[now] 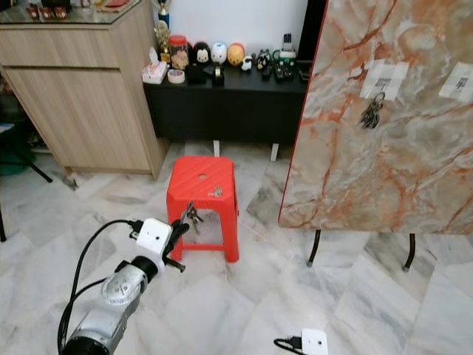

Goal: Hang keys on a hook

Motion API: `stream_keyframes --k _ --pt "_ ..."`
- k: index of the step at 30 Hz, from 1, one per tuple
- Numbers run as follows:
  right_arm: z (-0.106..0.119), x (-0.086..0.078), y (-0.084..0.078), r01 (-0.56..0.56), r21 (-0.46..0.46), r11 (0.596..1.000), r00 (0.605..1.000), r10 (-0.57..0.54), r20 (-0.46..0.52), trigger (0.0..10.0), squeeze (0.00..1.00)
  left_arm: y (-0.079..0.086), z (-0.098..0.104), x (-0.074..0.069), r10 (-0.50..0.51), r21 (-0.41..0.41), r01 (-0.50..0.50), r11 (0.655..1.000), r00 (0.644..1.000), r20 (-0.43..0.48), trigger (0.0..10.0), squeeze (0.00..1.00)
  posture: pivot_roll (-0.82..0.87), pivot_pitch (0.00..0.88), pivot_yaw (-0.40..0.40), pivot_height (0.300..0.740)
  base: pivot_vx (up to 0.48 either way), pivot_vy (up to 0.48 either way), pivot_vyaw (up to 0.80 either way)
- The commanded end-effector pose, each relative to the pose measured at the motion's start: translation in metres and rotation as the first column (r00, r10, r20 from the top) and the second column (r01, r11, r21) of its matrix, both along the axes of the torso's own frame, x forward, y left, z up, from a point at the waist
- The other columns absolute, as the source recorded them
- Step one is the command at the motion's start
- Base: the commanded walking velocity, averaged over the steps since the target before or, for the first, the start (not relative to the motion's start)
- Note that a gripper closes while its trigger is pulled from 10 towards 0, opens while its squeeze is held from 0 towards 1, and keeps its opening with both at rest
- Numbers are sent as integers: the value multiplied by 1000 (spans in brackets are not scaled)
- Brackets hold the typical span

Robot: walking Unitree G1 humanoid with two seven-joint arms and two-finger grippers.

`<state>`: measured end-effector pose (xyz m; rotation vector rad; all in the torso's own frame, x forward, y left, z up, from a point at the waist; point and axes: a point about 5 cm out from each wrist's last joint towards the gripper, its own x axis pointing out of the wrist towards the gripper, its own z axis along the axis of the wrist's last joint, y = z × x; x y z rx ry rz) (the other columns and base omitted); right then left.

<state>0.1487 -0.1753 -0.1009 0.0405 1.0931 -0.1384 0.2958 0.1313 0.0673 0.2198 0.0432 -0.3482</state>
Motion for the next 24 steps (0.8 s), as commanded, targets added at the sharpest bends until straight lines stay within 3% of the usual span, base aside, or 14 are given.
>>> stream_keyframes --k 1,17,24 --pt "1 2 -2 14 3 1000 1000 -14 10 10000 0 0 -2 1 -7 28 7 1000 1000 -5 10000 0 18 0 -52 740 0 -322 0" --pt "3 6 -7 21 1 1000 999 -21 27 10000 0 3 1 2 18 25 -18 1000 1000 7 10000 0 30 0 -68 740 0 -327 0" --pt "3 6 -8 25 0 1000 999 -25 38 10000 0 4 1 2 21 24 -21 999 1000 8 10000 0 30 0 -65 740 0 -327 -698"
